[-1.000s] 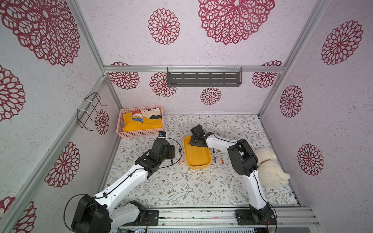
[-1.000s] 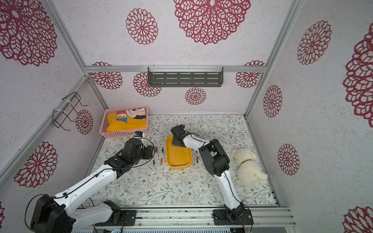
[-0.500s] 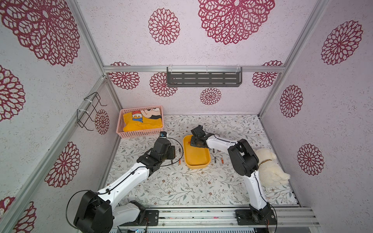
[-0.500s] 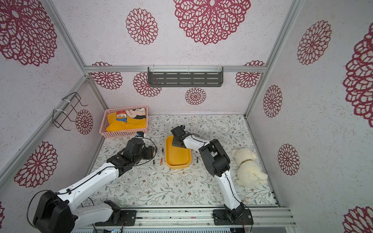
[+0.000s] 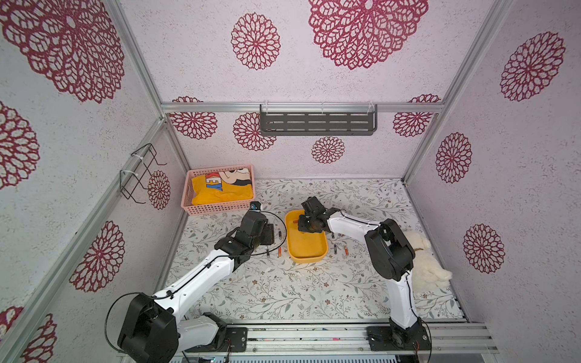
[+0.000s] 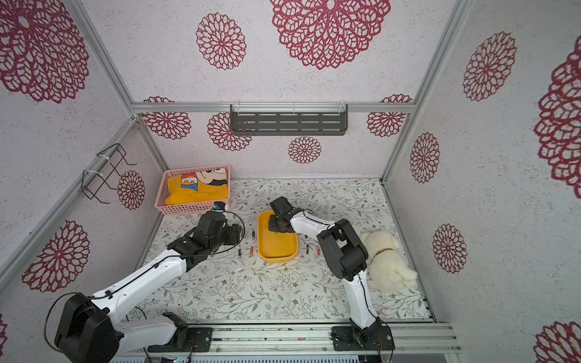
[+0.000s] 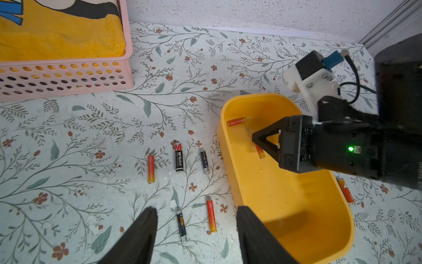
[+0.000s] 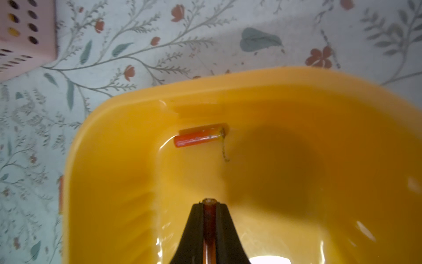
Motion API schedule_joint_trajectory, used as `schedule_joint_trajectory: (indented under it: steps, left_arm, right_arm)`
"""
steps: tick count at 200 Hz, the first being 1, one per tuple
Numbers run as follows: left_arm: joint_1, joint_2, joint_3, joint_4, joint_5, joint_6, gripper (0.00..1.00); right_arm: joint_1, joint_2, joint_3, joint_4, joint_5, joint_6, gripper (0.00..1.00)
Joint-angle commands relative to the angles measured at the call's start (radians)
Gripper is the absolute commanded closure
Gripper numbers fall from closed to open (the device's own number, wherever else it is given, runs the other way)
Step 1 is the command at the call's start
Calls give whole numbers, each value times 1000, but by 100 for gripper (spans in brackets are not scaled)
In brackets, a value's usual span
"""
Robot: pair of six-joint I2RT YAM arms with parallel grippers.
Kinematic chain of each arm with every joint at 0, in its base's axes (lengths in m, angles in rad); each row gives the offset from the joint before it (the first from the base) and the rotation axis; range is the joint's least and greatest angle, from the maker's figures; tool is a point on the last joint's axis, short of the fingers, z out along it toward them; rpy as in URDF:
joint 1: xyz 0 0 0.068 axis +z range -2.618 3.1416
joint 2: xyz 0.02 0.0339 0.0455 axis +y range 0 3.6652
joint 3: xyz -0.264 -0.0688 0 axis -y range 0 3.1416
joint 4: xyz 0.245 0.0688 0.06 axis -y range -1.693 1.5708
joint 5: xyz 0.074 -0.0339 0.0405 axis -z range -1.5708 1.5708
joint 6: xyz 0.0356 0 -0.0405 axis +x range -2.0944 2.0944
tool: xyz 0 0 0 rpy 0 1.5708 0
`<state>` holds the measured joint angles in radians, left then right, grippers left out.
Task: Take the batteries out of the storage box
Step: Pick up the battery from the storage box, then place the battery at the center of the board.
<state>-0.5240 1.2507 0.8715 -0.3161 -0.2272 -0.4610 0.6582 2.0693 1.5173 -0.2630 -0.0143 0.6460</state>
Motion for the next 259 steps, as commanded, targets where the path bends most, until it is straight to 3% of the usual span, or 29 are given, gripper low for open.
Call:
schedule_joint_trajectory:
  steps: [1,36,68,130,182,259]
  left_arm:
    - [-4,5,33,-10,-24,24,40]
    - [-4,18,71,-25,-7,55,40]
    - [-4,40,102,-18,51,84,40]
    - [-47,112,138,0,111,143,35]
    - [-49,143,127,6,113,160,33]
    - [-29,218,213,-92,140,273,31]
  right_arm:
    - [-12,-115,-16,33,-58,-30,100]
    - [-24,-230,-83,57,-56,-70,100]
    - [-55,-363,-172,10,50,-149,100]
    - [-227,-590,-524,-3,153,-247,100]
    - [-321,-574,-666,31,156,-236,100]
    - [-353,-460,-695,90,187,-240,100]
